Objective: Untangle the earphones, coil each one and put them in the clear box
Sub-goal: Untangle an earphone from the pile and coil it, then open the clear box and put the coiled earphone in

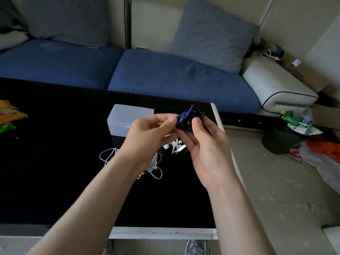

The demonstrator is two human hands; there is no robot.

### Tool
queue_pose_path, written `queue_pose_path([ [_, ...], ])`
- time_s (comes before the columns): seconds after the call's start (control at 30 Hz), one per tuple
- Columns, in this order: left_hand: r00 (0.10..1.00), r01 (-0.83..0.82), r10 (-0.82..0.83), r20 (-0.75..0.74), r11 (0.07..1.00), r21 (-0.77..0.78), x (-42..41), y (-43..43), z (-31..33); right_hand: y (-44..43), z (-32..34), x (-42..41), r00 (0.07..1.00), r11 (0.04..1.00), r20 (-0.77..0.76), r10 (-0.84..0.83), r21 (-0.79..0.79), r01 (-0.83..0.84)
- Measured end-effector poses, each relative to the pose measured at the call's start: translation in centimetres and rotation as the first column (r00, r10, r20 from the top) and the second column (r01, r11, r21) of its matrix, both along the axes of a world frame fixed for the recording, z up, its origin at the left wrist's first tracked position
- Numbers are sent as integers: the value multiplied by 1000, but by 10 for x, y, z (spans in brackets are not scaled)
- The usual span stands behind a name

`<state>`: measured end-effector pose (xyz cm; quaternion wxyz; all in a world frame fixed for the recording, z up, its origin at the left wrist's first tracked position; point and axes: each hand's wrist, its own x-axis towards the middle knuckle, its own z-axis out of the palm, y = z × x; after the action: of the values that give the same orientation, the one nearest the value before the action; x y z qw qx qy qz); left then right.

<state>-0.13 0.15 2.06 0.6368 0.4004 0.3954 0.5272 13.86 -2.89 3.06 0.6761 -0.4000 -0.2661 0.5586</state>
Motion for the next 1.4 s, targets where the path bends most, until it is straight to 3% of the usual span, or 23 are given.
queue_pose_path([
  [0.23, 977, -45, 82, -198, 982, 181, 0, -5, 2, 3, 1, 1, 1000, 1000, 20, -16, -1, 16],
  [0.4, 970, -12, 41, -238, 992, 122, 3, -8, 5, 6, -8, -7, 982, 997, 172, -74, 44, 68],
  [0.6, 991, 15, -16, -129, 1000, -9, 5, -6, 11, 9, -18, -12, 817, 991, 570, -89, 133, 16],
  [0.77, 954, 128, -146, -262, 988, -85, -4, 0, 5, 16, -23, -13, 694, 986, 703, -155, 156, 61],
  [0.87, 917, 78, -100, -387, 994, -72, -8, 7, -1, 19, -27, -17, 573, 991, 810, -125, 134, 26],
  [1.03, 970, 88, -106, -221, 992, -88, -14, 23, -8, 29, -29, -37, 585, 999, 809, 48, -23, -49],
  [1.23, 994, -106, 96, -57, 974, -201, -35, 48, -10, 52, -29, -62, 511, 991, 859, 43, 30, -134],
  [1.4, 866, -426, 369, -337, 898, -110, -56, 70, -25, 76, -43, -66, 220, 987, 963, -158, 146, 69],
])
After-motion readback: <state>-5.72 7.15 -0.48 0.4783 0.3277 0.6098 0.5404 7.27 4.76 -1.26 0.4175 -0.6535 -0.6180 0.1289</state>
